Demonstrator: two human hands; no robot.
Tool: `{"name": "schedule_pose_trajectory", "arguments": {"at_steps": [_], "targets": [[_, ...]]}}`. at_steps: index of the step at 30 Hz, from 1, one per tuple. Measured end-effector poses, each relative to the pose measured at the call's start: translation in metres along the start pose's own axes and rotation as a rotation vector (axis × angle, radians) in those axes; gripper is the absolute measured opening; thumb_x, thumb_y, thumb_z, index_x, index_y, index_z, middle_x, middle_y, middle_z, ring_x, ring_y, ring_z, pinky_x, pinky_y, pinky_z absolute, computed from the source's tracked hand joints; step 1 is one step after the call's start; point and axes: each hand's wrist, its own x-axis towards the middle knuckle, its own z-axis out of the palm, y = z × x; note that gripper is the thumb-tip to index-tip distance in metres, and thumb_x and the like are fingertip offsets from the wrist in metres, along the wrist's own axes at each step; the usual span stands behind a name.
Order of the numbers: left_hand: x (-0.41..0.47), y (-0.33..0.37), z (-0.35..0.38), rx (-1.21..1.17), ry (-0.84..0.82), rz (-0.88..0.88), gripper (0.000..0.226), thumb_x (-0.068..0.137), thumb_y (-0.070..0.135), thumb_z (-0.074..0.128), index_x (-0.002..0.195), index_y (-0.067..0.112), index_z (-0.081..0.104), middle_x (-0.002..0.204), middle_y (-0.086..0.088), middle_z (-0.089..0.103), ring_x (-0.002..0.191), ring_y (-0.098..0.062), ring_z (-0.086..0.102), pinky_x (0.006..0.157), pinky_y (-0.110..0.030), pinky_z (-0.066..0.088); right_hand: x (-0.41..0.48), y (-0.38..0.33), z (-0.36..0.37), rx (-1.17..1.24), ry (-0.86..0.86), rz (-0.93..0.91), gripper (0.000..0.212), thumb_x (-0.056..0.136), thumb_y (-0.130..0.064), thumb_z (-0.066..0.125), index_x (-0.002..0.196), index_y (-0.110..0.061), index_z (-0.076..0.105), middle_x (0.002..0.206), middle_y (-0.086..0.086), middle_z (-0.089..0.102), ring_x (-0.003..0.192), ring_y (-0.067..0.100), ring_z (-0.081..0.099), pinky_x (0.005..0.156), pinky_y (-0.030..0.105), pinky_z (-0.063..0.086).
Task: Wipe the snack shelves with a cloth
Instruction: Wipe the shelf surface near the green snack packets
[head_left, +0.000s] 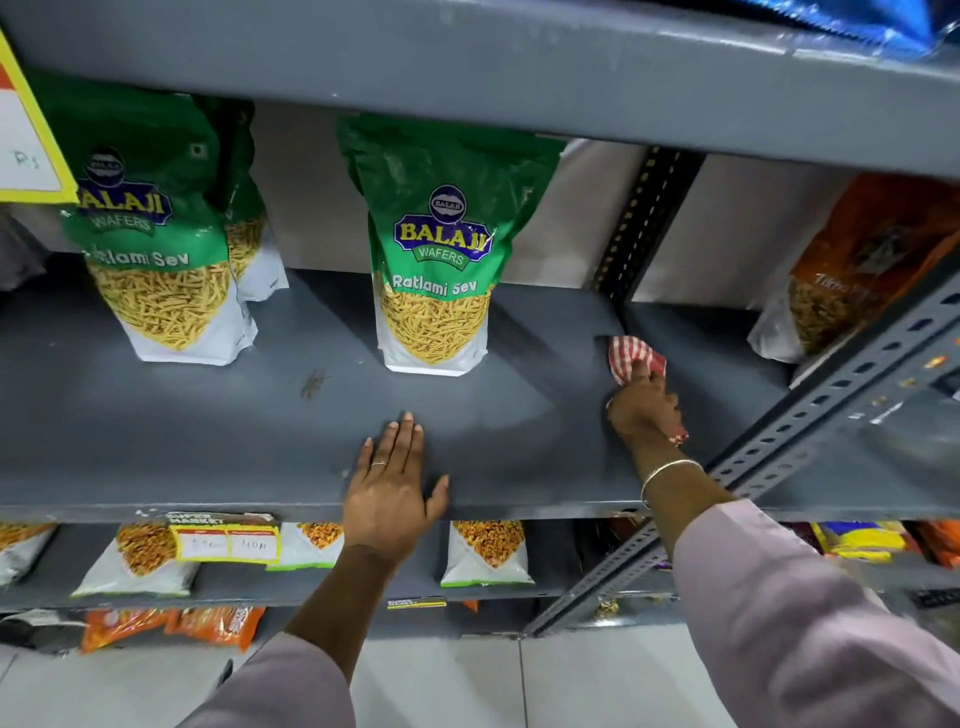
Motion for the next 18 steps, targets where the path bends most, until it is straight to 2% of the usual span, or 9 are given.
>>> {"name": "schedule_pose_trajectory", "arguments": {"at_steps": [3, 6, 7, 9, 12, 16, 18], "targets": [[-0.001, 0.000, 0.001, 0.000, -0.019, 0.006, 0.067, 0.080, 0.042, 0.033, 0.122, -0.003, 0.058, 0.131, -0.018, 0.055, 0.118, -0.031, 0.055, 0.104, -0.039, 0.021, -0.010, 0.005, -0.002, 0.035, 0.057, 0.048, 0.056, 0.095, -0.011, 0.043, 0.147, -0.017, 0.024, 0.151, 0.017, 0.032, 0.130, 0.044, 0.038, 0.107, 0.055, 0.033], [-0.001, -0.001, 0.000, -0.004, -0.011, 0.007, 0.067, 0.081, 0.043, 0.033, 0.124, -0.003, 0.058, 0.132, -0.017, 0.055, 0.120, -0.031, 0.054, 0.108, -0.034, 0.012, -0.016, -0.001, -0.003, 0.069, 0.270, 0.000, 0.055, 0.093, -0.004, 0.046, 0.144, -0.018, 0.032, 0.147, 0.015, 0.039, 0.119, 0.044, 0.046, 0.099, 0.051, 0.040], [-0.001, -0.001, 0.001, 0.000, -0.009, 0.007, 0.067, 0.081, 0.043, 0.033, 0.124, -0.003, 0.057, 0.132, -0.017, 0.055, 0.120, -0.031, 0.054, 0.108, -0.034, 0.013, -0.015, -0.002, -0.004, 0.069, 0.315, -0.018, 0.057, 0.092, -0.003, 0.046, 0.144, -0.020, 0.032, 0.148, 0.014, 0.038, 0.118, 0.043, 0.047, 0.098, 0.050, 0.041], [-0.001, -0.001, 0.002, 0.006, -0.011, 0.009, 0.068, 0.081, 0.043, 0.032, 0.124, -0.003, 0.057, 0.133, -0.017, 0.054, 0.120, -0.031, 0.054, 0.105, -0.037, 0.019, -0.014, 0.002, -0.003, 0.076, 0.276, 0.009, 0.058, 0.092, -0.003, 0.044, 0.145, -0.020, 0.030, 0.152, 0.012, 0.032, 0.123, 0.043, 0.043, 0.102, 0.050, 0.037], [0.000, -0.001, 0.002, 0.002, -0.013, 0.005, 0.068, 0.081, 0.044, 0.032, 0.125, -0.003, 0.056, 0.133, -0.017, 0.054, 0.121, -0.031, 0.053, 0.104, -0.038, 0.020, -0.015, 0.015, 0.004, 0.074, 0.120, -0.001, 0.059, 0.092, -0.004, 0.040, 0.147, -0.018, 0.026, 0.155, 0.014, 0.026, 0.128, 0.047, 0.039, 0.108, 0.052, 0.032], [-0.001, -0.002, 0.005, -0.019, 0.011, 0.004, 0.066, 0.082, 0.041, 0.033, 0.124, -0.003, 0.057, 0.132, -0.018, 0.054, 0.120, -0.031, 0.054, 0.110, -0.033, 0.012, -0.037, 0.023, 0.015, -0.001, 0.156, -0.207, 0.057, 0.090, -0.007, 0.044, 0.143, -0.026, 0.037, 0.155, 0.005, 0.033, 0.125, 0.038, 0.045, 0.102, 0.049, 0.043], [-0.002, -0.001, 0.006, -0.017, 0.018, 0.005, 0.066, 0.082, 0.041, 0.033, 0.124, -0.003, 0.058, 0.132, -0.018, 0.054, 0.120, -0.031, 0.054, 0.110, -0.032, 0.010, -0.066, 0.019, 0.018, 0.005, 0.189, -0.288, 0.055, 0.089, -0.009, 0.051, 0.140, -0.029, 0.044, 0.150, 0.000, 0.042, 0.120, 0.032, 0.052, 0.094, 0.045, 0.050]]}}
